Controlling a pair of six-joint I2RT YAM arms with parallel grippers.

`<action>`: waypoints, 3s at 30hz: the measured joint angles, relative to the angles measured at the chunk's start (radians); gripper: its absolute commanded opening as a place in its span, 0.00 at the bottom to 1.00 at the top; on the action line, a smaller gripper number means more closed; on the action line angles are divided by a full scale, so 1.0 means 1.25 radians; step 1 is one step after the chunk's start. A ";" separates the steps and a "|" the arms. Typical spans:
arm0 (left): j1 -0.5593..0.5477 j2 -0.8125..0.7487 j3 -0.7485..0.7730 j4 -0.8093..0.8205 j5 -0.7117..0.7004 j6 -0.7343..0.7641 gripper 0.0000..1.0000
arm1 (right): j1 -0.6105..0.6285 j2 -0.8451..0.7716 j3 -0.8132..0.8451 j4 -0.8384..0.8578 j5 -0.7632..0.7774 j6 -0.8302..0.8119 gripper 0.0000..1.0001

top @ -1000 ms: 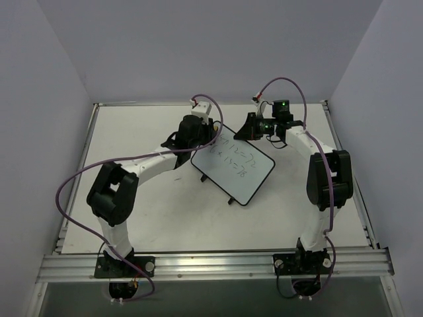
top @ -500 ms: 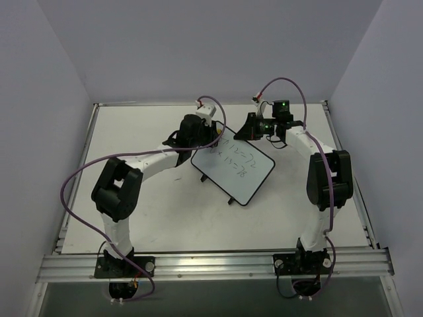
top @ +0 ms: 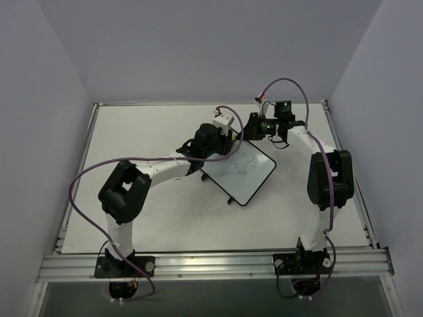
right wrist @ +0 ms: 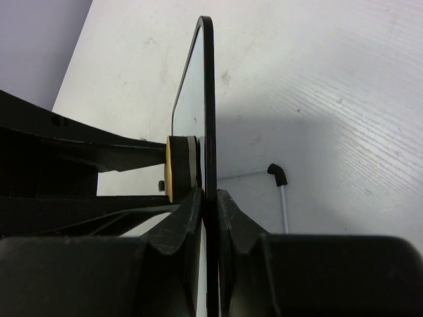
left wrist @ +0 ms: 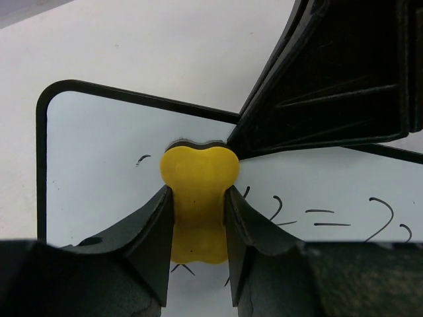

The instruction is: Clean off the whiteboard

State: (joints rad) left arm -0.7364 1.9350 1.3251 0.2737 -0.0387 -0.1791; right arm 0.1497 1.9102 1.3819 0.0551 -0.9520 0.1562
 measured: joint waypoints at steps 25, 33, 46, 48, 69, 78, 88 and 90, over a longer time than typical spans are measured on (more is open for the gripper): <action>0.106 -0.001 -0.016 -0.008 0.041 -0.044 0.02 | 0.009 -0.004 0.000 0.012 0.004 0.000 0.00; 0.078 0.008 0.038 -0.094 0.042 -0.015 0.02 | 0.008 -0.005 0.000 0.003 0.017 -0.004 0.00; 0.085 0.043 0.172 -0.284 0.048 0.002 0.02 | 0.013 -0.010 0.000 0.000 0.027 -0.013 0.00; 0.087 0.048 0.182 -0.295 0.052 0.002 0.02 | 0.013 -0.010 0.000 0.000 0.029 -0.015 0.00; 0.124 0.049 0.214 -0.331 0.053 0.005 0.02 | 0.023 -0.019 0.000 0.000 0.031 -0.021 0.00; 0.056 0.034 0.127 -0.226 0.019 0.005 0.02 | 0.020 -0.019 -0.005 -0.005 0.056 -0.016 0.00; -0.017 0.003 0.045 -0.113 -0.032 0.004 0.02 | 0.016 -0.025 -0.015 -0.005 0.060 -0.012 0.00; -0.030 0.002 0.045 -0.111 -0.042 0.005 0.02 | 0.016 -0.028 -0.018 -0.005 0.061 -0.013 0.00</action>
State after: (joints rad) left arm -0.7734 1.9373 1.3808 0.1352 -0.0906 -0.1734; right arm 0.1692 1.8751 1.3590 0.0486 -0.8761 0.1398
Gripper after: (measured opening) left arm 0.402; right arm 0.077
